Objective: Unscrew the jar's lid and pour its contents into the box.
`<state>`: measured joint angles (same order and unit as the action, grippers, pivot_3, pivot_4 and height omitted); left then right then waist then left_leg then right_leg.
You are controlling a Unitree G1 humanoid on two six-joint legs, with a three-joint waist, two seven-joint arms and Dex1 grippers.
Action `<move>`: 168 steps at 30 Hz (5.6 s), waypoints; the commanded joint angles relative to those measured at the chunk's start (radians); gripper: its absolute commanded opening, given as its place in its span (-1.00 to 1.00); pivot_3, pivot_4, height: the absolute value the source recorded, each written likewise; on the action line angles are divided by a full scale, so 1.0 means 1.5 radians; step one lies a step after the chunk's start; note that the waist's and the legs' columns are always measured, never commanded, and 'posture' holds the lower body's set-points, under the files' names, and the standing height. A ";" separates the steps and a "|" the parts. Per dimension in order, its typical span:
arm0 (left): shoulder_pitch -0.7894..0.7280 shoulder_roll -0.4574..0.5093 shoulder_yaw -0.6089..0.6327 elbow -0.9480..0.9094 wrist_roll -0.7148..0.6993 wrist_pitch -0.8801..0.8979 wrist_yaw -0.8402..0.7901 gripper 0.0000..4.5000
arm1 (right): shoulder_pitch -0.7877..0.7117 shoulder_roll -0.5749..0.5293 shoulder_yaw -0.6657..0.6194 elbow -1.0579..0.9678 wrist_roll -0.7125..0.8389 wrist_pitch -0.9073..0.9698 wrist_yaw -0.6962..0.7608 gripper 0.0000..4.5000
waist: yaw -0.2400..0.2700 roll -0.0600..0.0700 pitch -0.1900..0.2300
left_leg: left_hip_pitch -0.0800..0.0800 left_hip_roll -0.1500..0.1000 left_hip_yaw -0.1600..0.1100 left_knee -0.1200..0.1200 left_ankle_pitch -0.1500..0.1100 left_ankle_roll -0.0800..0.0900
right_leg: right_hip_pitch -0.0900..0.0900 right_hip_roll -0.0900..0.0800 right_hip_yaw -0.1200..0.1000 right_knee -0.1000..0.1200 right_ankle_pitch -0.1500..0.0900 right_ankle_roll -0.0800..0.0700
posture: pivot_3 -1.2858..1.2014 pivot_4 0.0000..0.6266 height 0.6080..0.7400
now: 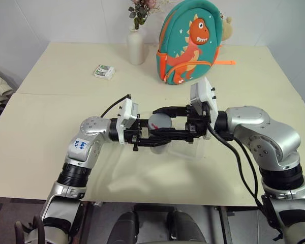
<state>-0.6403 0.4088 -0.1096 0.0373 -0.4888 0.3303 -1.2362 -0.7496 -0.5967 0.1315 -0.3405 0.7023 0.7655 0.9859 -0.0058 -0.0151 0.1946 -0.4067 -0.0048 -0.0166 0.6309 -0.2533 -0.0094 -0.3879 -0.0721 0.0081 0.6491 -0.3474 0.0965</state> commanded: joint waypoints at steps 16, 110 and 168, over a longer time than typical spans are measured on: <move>-0.002 0.019 0.039 -0.010 -0.025 -0.005 -0.013 -0.08 | -0.022 -0.001 -0.008 0.036 -0.002 -0.036 0.078 0.99 | 0.001 0.000 0.000 | 0.000 0.000 0.000 0.000 0.000 0.000 | -0.001 0.000 0.001 0.001 0.000 0.000 | 0.03 -0.52 1.00; 0.011 -0.021 0.051 0.007 -0.004 -0.030 0.063 -0.08 | 0.016 0.011 -0.101 0.001 0.029 0.010 -0.076 0.99 | 0.000 0.000 0.000 | 0.000 0.000 0.001 0.001 0.001 -0.001 | -0.002 0.000 0.001 0.004 0.000 0.000 | 0.03 -0.52 1.00; 0.020 -0.022 0.055 -0.005 -0.009 -0.024 0.072 -0.08 | -0.008 0.003 -0.073 0.051 0.004 0.006 -0.015 0.99 | 0.001 0.000 0.000 | 0.000 0.000 0.001 0.001 0.001 -0.001 | -0.002 0.000 0.001 0.004 0.000 0.000 | 0.03 -0.52 1.00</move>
<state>-0.6166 0.3735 -0.0364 0.0596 -0.4818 0.3059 -1.1228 -0.7617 -0.5772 0.0567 -0.2320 0.6904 0.7715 0.9597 -0.0046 -0.0153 0.1947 -0.4072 -0.0049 -0.0154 0.6319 -0.2511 -0.0105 -0.3911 -0.0724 0.0094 0.6547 -0.3471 0.0963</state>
